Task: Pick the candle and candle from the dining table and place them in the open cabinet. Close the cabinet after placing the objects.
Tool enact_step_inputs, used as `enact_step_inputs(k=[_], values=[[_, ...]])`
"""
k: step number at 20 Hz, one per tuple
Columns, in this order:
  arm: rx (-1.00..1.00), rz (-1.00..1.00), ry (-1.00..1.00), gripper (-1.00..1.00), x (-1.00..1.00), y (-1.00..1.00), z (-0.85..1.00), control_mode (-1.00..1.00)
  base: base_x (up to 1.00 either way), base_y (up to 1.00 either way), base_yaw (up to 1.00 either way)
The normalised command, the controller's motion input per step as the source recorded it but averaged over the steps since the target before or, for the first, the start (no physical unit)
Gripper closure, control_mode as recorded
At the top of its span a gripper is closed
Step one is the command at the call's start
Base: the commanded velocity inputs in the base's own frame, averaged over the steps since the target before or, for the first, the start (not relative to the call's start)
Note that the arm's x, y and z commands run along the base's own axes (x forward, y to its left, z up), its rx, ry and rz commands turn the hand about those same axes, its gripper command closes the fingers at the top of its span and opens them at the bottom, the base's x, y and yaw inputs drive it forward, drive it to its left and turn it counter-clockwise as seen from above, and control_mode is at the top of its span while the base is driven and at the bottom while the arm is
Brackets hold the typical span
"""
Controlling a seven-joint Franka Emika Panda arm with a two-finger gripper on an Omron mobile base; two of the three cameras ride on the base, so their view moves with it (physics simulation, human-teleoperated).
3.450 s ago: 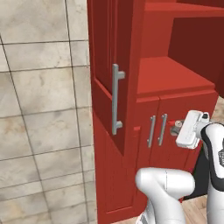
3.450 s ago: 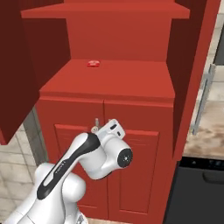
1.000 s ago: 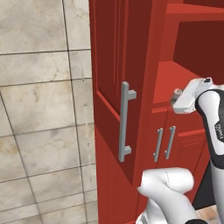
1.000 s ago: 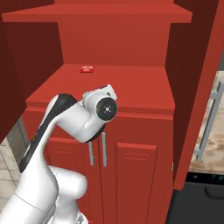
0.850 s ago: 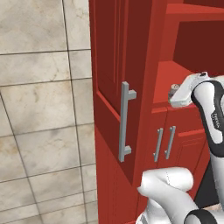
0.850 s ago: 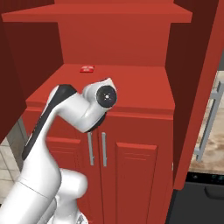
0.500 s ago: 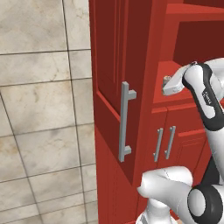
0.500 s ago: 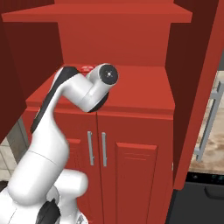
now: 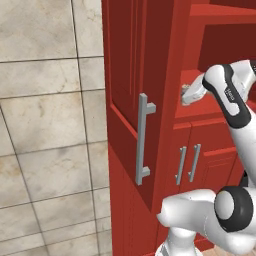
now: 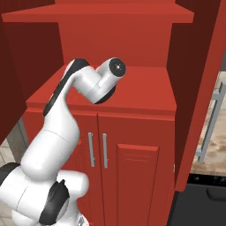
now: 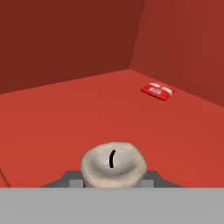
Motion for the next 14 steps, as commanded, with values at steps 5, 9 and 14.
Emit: enact_step_inputs(k=[5,9,14], values=[[0.0,0.0,0.0,1.0,0.46,0.13,-0.26,-1.0,0.0,0.0,0.0],[0.01,0.0,0.0,1.0,0.33,0.11,-0.2,-1.0,0.0,0.0,0.0],[0.02,0.01,0.0,1.0,0.31,0.08,-0.19,-1.0,0.0,0.0,0.0]])
